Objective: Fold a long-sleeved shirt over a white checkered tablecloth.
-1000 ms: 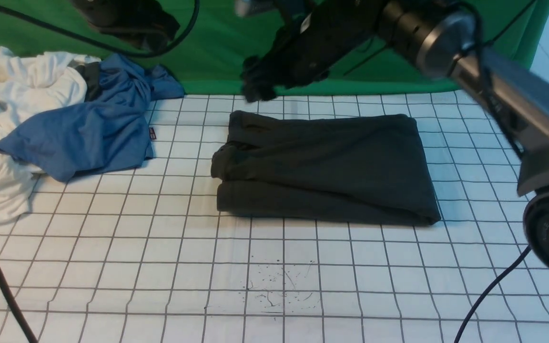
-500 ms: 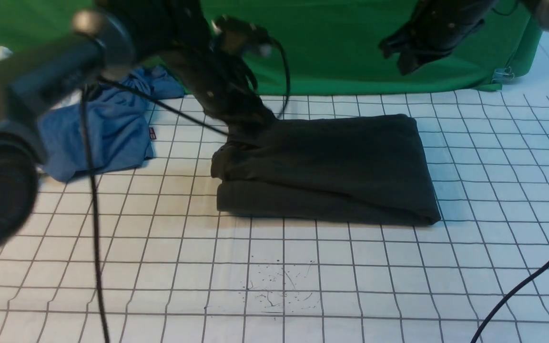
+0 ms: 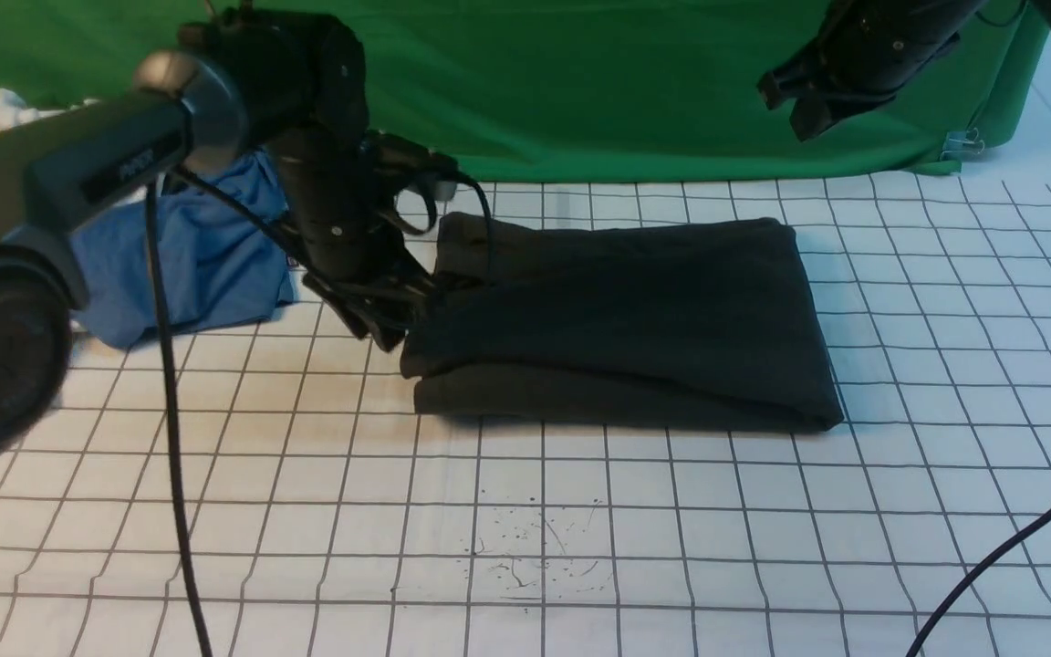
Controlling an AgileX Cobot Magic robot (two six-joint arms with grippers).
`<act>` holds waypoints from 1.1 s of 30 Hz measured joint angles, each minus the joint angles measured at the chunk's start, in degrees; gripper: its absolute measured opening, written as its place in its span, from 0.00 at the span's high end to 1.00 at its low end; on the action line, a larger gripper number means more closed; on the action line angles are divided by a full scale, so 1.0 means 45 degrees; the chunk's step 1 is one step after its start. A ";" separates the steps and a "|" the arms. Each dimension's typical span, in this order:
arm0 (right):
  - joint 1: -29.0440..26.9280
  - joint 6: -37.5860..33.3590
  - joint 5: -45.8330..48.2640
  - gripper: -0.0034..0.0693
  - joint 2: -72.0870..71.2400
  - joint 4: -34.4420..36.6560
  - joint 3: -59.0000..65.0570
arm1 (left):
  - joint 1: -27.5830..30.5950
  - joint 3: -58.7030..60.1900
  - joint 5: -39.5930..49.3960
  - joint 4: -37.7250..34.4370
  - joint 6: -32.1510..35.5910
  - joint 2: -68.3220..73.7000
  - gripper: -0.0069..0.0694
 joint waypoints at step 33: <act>0.3251 -0.1284 -0.4006 0.92 -1.3164 0.0411 0.9334 | 0.0436 1.5643 -0.5842 0.1087 -0.2991 -1.9870 0.86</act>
